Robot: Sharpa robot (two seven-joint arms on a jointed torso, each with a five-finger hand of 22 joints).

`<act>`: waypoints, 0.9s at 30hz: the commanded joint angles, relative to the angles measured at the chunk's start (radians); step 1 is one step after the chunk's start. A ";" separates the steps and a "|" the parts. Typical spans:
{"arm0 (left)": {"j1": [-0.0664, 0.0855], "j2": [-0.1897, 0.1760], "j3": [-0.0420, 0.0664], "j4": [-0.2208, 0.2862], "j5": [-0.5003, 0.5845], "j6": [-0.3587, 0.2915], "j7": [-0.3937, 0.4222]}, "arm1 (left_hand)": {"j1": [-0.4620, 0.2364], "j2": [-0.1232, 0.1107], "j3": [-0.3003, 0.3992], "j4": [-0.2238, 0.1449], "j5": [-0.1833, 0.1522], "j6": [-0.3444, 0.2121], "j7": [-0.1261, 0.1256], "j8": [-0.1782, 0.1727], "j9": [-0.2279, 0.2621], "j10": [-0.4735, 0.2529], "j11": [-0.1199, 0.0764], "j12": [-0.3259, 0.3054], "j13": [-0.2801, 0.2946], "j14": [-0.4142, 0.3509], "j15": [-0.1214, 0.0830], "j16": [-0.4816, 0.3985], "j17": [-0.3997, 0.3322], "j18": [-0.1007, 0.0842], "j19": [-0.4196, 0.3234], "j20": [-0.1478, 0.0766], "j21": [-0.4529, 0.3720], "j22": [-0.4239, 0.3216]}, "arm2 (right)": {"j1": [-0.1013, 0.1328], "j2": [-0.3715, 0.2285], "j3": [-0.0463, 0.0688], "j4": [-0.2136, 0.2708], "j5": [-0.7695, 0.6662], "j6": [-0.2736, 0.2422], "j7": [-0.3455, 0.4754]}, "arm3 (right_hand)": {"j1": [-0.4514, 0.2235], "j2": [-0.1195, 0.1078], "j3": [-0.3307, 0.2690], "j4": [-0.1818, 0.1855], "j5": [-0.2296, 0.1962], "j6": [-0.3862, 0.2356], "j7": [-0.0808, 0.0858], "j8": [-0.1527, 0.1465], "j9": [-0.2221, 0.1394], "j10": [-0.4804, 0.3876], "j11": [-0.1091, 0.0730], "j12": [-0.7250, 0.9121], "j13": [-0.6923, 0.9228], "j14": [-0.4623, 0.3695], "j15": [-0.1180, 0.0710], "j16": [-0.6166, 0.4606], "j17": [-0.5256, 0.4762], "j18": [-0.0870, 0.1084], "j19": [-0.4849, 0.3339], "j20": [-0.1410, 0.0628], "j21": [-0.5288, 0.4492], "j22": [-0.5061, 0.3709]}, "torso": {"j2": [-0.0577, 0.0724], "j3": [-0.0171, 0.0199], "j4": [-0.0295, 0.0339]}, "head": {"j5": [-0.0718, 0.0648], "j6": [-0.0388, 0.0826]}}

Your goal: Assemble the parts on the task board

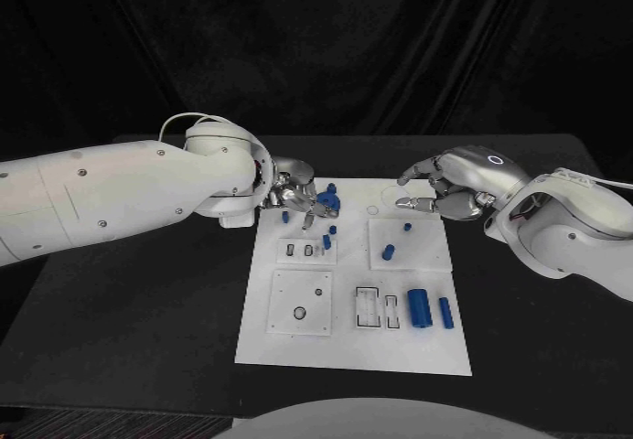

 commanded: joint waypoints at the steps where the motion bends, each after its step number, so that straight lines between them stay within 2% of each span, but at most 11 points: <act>1: 0.002 0.014 0.001 -0.009 -0.004 0.061 -0.044 | -0.003 0.007 0.011 -0.001 -0.008 -0.008 0.016 -0.054 -0.021 0.104 0.011 0.002 0.263 0.106 0.006 0.003 0.263 0.002 -0.010 0.004 -0.008 0.162 | -0.004 -0.005 0.000 0.007 -0.012 -0.053 0.013 | 0.005 0.006 -0.007 -0.003 0.014 0.007 0.000 0.002 -0.003 0.075 0.005 -0.009 0.221 0.057 0.007 0.006 0.000 0.012 0.019 0.008 -0.005 0.196 | -0.001 -0.0002 0.0042 | -0.001 -0.005; 2: 0.001 0.019 0.001 -0.012 -0.004 0.059 -0.046 | -0.004 0.007 0.012 -0.001 -0.010 -0.005 0.018 -0.064 -0.024 0.104 0.012 0.002 0.263 0.106 0.007 0.003 0.263 0.002 -0.010 0.005 -0.008 0.163 | -0.005 -0.006 0.000 0.009 -0.015 -0.060 0.017 | 0.007 0.006 -0.008 -0.004 0.022 0.007 0.000 0.002 -0.004 0.075 0.005 -0.010 0.220 0.057 0.007 0.006 0.000 0.012 0.019 0.008 -0.005 0.196 | 0.000 -0.0014 0.0047 | -0.001 -0.006; 5: 0.000 0.032 0.001 -0.020 -0.004 0.054 -0.053 | 0.005 0.002 0.024 -0.012 0.000 0.009 0.020 -0.099 -0.037 0.104 0.015 0.002 0.263 0.106 0.011 0.003 0.263 0.002 -0.008 0.010 -0.009 0.164 | -0.008 -0.008 0.000 0.015 -0.020 -0.075 0.025 | 0.008 0.006 -0.009 -0.004 0.027 0.007 0.000 0.001 -0.005 0.075 0.005 -0.010 0.220 0.057 0.007 0.007 0.001 0.012 0.019 0.008 -0.004 0.196 | 0.000 -0.0013 0.0037 | 0.000 -0.011; 9: -0.003 0.039 0.000 -0.024 -0.004 0.050 -0.054 | 0.012 -0.001 0.032 -0.022 0.007 0.021 0.019 -0.114 -0.041 0.104 0.015 0.002 0.263 0.106 0.011 0.003 0.263 0.001 -0.005 0.011 -0.009 0.166 | -0.009 -0.009 0.000 0.017 -0.023 -0.081 0.030 | 0.009 0.006 -0.010 -0.004 0.028 0.008 0.000 0.001 -0.006 0.074 0.005 -0.011 0.219 0.057 0.007 0.006 0.000 0.012 0.019 0.008 -0.003 0.196 | 0.000 -0.0012 0.0019 | 0.000 -0.018; 14: -0.007 0.046 0.000 -0.026 -0.004 0.046 -0.047 | 0.028 -0.006 0.047 -0.042 0.012 0.039 0.016 -0.131 -0.042 0.104 0.012 0.002 0.263 0.106 0.009 0.003 0.263 0.002 -0.006 0.010 -0.011 0.165 | -0.010 -0.011 0.000 0.019 -0.024 -0.089 0.037 | 0.008 0.007 -0.010 -0.003 0.031 0.008 0.000 0.001 -0.006 0.067 0.005 -0.019 0.208 0.057 0.007 0.007 0.001 0.012 0.019 0.008 -0.004 0.196 | 0.000 -0.0019 0.0043 | 0.000 -0.026; 19: -0.014 0.053 0.000 -0.031 -0.004 0.036 -0.043 | 0.050 -0.013 0.065 -0.068 0.014 0.053 0.012 -0.146 -0.039 0.104 0.009 0.002 0.263 0.106 0.006 0.003 0.263 0.004 -0.014 0.008 -0.016 0.159 | -0.011 -0.012 0.000 0.020 -0.025 -0.096 0.043 | 0.007 0.008 -0.011 -0.002 0.032 0.009 -0.001 0.001 -0.006 0.061 0.005 -0.025 0.200 0.057 0.007 0.007 0.001 0.012 0.019 0.008 -0.003 0.196 | 0.001 -0.0015 0.0043 | 0.009 -0.032; 25: -0.027 0.055 0.000 -0.034 -0.004 0.040 -0.041 | 0.052 -0.018 0.077 -0.079 0.005 0.084 0.002 -0.135 -0.013 0.104 0.002 0.002 0.263 0.106 0.000 0.003 0.263 0.004 -0.012 0.003 -0.018 0.160 | -0.012 -0.012 0.000 0.020 -0.025 -0.098 0.046 | 0.006 0.009 -0.012 -0.001 0.035 0.010 -0.001 0.001 -0.007 0.059 0.005 -0.027 0.197 0.057 0.006 0.007 0.002 0.012 0.019 0.008 -0.004 0.196 | 0.000 -0.0007 0.0032 | 0.013 -0.037; 27: -0.031 0.057 0.000 -0.036 -0.004 0.045 -0.041 | 0.047 -0.018 0.078 -0.077 0.002 0.089 0.000 -0.129 -0.002 0.104 -0.001 0.002 0.263 0.106 -0.002 0.003 0.263 0.004 -0.012 0.001 -0.018 0.160 | -0.012 -0.012 0.000 0.019 -0.025 -0.097 0.045 | 0.006 0.009 -0.012 -0.001 0.035 0.010 -0.001 0.001 -0.007 0.059 0.005 -0.027 0.197 0.057 0.006 0.007 0.002 0.012 0.019 0.008 -0.004 0.196 | 0.000 -0.0006 0.0048 | 0.012 -0.040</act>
